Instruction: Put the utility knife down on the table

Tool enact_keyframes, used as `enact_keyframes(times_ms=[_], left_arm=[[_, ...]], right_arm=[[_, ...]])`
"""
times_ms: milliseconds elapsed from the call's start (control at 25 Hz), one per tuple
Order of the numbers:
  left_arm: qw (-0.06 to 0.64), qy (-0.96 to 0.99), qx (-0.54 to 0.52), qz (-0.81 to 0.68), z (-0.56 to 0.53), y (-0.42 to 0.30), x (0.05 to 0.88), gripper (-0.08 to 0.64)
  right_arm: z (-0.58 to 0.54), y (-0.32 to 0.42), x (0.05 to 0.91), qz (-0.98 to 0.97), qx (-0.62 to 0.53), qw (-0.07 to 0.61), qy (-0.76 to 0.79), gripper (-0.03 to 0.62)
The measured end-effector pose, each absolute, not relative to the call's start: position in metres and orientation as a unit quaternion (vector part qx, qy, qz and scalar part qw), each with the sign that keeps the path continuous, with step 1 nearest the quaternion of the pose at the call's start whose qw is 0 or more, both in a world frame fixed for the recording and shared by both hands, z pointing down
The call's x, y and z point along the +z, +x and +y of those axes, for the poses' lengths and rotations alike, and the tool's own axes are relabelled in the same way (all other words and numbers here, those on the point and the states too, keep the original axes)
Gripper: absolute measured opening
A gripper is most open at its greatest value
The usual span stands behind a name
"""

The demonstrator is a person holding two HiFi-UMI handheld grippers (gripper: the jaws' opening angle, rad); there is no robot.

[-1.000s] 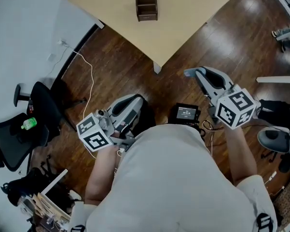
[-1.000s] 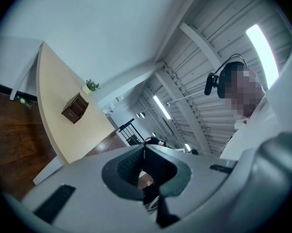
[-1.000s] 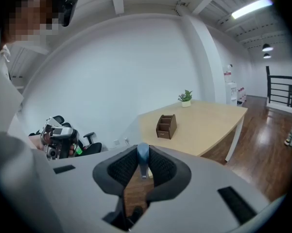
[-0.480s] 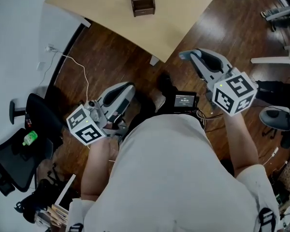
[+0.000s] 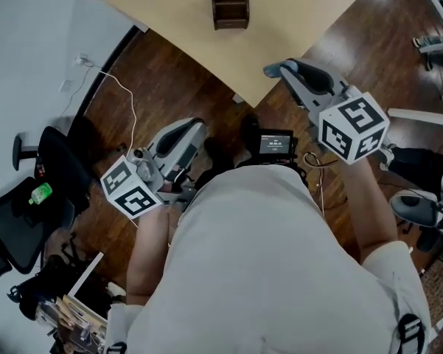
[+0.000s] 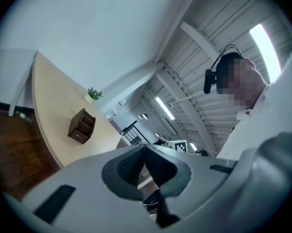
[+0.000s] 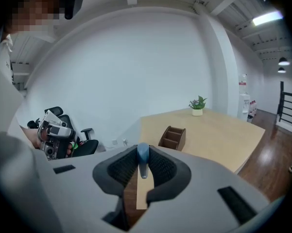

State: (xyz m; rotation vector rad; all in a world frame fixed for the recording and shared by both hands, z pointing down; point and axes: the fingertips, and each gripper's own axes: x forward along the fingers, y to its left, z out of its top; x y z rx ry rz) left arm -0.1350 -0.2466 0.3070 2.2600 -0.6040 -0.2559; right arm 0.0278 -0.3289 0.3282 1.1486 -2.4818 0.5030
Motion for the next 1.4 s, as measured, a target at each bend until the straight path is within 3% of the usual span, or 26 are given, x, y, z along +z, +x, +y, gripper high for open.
enact_keyframes(times_ms=[1400], left_arm=[[0.401, 0.871, -0.09, -0.27, -0.28, -0.118, 0.318, 0.003]], right_arm=[[-0.476, -0.012, 0.411, -0.89, 0.111, 0.27, 0.349, 0.069]])
